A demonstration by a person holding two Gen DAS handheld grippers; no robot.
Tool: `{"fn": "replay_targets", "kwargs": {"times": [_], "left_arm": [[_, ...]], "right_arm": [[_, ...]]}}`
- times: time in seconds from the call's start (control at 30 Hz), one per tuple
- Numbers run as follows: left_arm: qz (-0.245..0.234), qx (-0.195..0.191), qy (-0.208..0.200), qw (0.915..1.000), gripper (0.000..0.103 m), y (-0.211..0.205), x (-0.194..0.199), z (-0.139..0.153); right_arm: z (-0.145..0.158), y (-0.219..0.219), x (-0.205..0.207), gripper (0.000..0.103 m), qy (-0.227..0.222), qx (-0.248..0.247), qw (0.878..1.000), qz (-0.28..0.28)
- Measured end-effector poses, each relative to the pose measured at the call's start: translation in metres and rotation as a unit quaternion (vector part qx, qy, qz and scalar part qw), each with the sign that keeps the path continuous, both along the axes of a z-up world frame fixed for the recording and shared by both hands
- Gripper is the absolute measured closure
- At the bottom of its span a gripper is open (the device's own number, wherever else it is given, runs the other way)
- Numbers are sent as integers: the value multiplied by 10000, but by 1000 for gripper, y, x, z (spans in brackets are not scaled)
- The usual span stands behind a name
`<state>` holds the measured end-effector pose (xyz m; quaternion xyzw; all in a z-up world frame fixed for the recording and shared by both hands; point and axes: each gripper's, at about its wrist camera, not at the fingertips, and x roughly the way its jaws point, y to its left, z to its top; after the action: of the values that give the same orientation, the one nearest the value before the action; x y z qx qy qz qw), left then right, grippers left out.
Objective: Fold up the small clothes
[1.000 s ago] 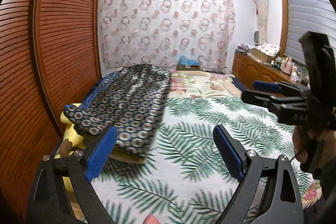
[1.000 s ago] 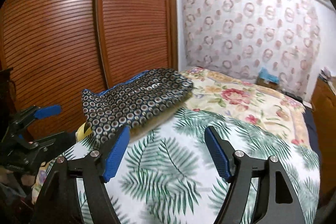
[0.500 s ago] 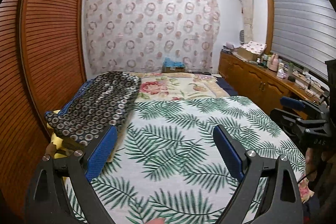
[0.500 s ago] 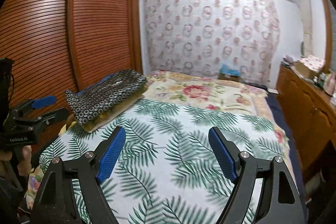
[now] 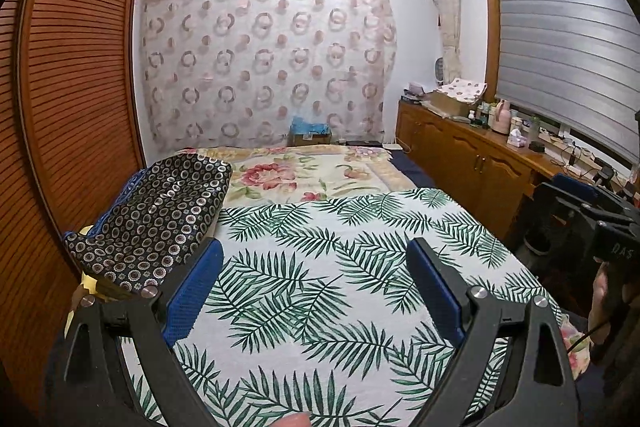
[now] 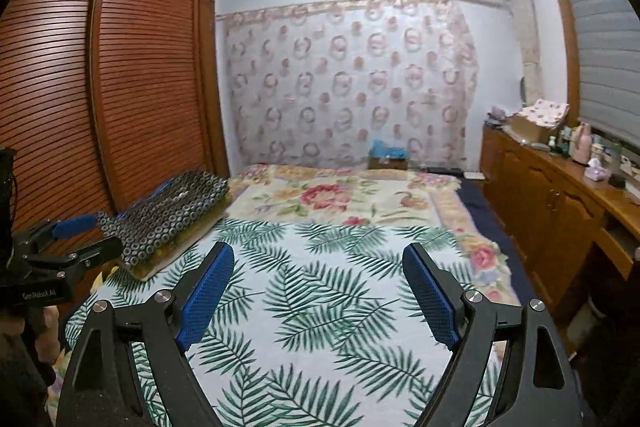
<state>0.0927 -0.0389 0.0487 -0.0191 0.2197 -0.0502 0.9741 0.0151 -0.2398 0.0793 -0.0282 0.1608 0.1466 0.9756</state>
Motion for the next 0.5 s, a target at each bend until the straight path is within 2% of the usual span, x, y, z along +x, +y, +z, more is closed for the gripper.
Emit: {"fn": "replay_targets", "kwargs": {"times": [0.27, 0.5], "left_arm": [[24, -18, -52, 10000, 10, -2, -2, 6], [75, -2, -80, 9999, 10, -1, -3, 6]], "right_arm": [[-14, 19, -20, 16, -113, -66, 9997, -208], [-20, 23, -15, 16, -104, -58, 9996, -260]]}}
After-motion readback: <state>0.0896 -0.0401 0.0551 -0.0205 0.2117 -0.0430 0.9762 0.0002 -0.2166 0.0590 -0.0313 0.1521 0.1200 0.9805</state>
